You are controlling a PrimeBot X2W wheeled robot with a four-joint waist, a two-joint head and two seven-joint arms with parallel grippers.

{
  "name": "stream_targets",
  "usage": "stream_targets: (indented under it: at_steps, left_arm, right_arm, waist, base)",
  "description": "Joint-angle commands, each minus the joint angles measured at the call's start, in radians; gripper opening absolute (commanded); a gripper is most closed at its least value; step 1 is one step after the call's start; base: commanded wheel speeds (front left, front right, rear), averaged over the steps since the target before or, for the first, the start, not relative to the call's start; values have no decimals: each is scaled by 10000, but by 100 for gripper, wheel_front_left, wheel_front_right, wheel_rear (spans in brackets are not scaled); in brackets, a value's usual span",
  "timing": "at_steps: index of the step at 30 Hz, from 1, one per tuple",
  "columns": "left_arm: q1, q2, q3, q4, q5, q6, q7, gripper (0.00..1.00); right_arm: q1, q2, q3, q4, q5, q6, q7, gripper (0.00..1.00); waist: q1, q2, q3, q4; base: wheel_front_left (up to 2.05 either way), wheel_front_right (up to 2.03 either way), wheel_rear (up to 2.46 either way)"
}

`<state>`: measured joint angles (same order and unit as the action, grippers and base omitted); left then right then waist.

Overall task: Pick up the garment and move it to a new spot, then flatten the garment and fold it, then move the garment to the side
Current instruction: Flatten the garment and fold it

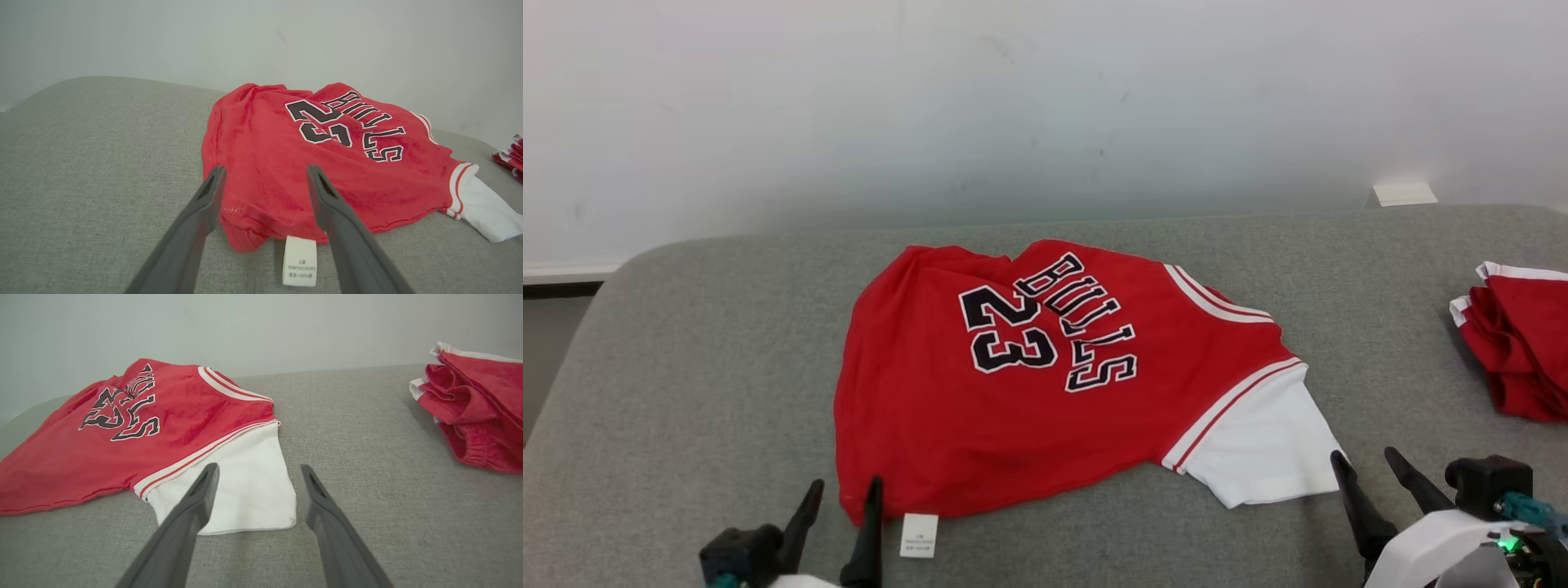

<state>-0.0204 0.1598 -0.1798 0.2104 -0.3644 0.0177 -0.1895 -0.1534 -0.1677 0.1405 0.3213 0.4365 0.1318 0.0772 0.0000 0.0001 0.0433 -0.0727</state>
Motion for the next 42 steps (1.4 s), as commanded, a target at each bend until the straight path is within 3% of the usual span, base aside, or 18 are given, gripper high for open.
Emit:
stream_targets:
  at_steps: [1, 8, 20, 22, 23, 24, 25, 26, 42]
  left_arm:
    - [-160, 80, -39, 102, -84, -101, 188, 100]
    - [-1235, 184, -430, 817, -388, -543, 1725, 100]
    - [-1877, 218, -325, 1667, -781, -469, 2459, 100]
    - [-1737, 195, -340, 1583, -854, -467, 2574, 57]
    - [-1655, 191, -331, 1508, -867, -417, 2592, 37]
    - [-1558, 189, -337, 1420, -885, -382, 2633, 18]
    - [-1467, 175, -344, 1330, -928, -377, 2666, 0]
    - [-1382, 159, -352, 1221, -969, -364, 2680, 0]
    - [-1159, 367, -296, 428, -1136, -252, 2614, 0]
  right_arm:
    - [-184, -89, -78, 199, 44, -24, 245, 100]
    - [-1120, 237, -906, 1542, -197, -22, 2218, 100]
    - [-1367, 729, -415, 2424, 93, -1, 3051, 100]
    - [-1320, 781, -196, 2503, 224, 11, 3080, 100]
    - [-1300, 811, -99, 2515, 316, 22, 3052, 87]
    - [-1285, 833, -17, 2514, 384, 24, 3005, 49]
    - [-1278, 839, 43, 2514, 468, 25, 2925, 22]
    - [-1281, 823, 68, 2516, 550, 24, 2804, 0]
    - [-2088, 523, -115, 2589, 943, -4, -135, 0]
  waist:
    - [0, -1, 118, 80]
    - [0, -1, 609, 424]
    - [0, -1, 1073, 355]
    - [0, -1, 1070, 327]
    - [0, -1, 1057, 311]
    - [0, -1, 1041, 300]
    - [0, -1, 1024, 297]
    - [0, -1, 999, 306]
    - [0, -1, 631, 290]
  base:
    - [0, 0, 0]
    - [0, 0, 0]
    - [0, 0, 0]
    - [0, 0, 0]
    - [0, 0, 0]
    - [0, 0, 0]
    - [0, 0, 0]
    - [0, 0, 0]
    - [0, 0, 0]
